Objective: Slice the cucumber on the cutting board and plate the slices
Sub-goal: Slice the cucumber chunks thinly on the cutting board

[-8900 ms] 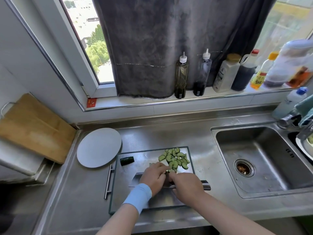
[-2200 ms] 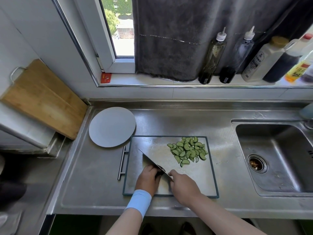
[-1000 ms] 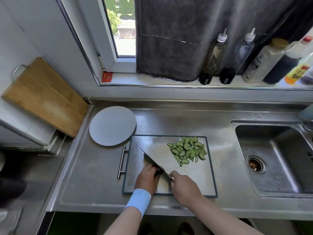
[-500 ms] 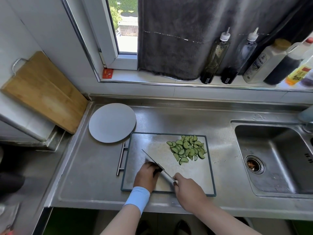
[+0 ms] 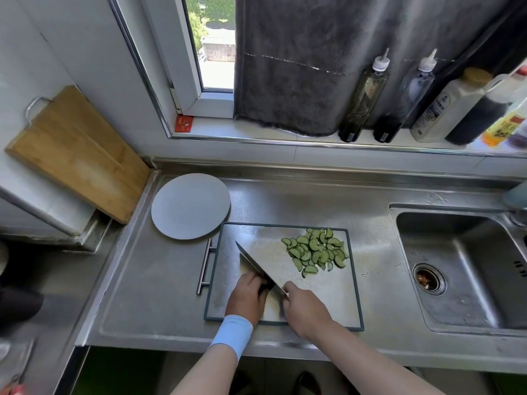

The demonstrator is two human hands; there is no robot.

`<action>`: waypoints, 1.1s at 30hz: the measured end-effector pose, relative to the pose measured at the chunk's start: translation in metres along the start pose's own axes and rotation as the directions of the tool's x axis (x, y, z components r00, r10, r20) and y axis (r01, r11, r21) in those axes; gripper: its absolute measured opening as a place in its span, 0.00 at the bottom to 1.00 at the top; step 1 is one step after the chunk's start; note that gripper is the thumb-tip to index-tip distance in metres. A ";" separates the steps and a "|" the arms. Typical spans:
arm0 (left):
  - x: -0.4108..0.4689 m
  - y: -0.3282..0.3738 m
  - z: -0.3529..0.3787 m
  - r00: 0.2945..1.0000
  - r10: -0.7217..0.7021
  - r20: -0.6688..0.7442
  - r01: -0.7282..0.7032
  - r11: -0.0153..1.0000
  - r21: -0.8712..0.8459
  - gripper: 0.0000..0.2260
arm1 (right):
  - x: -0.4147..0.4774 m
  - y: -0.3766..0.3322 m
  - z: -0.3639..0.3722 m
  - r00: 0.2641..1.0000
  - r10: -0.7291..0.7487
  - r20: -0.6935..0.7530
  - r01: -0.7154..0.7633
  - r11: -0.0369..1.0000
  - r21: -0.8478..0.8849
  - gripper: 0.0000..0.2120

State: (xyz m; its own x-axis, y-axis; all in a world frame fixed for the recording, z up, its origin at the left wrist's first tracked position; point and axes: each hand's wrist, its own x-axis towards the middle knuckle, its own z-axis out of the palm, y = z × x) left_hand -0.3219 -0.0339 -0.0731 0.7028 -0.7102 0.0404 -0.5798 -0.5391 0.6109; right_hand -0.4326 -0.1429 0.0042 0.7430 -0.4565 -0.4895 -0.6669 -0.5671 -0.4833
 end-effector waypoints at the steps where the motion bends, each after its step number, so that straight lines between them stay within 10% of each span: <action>1: 0.000 0.000 0.000 1.000 -0.007 0.006 0.007 1.000 0.005 0.06 | -0.001 0.000 0.000 1.000 -0.003 -0.006 0.003 1.000 -0.006 0.09; 33: 0.002 -0.004 0.000 1.000 0.002 0.024 -0.002 1.000 -0.005 0.06 | -0.004 0.000 0.005 0.999 0.023 0.024 -0.024 1.000 0.007 0.07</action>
State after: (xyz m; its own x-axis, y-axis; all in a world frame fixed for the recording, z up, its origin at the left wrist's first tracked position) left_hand -0.3182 -0.0334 -0.0757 0.6919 -0.7216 0.0228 -0.5789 -0.5357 0.6147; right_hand -0.4354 -0.1375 0.0021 0.7255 -0.4532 -0.5179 -0.6847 -0.5514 -0.4767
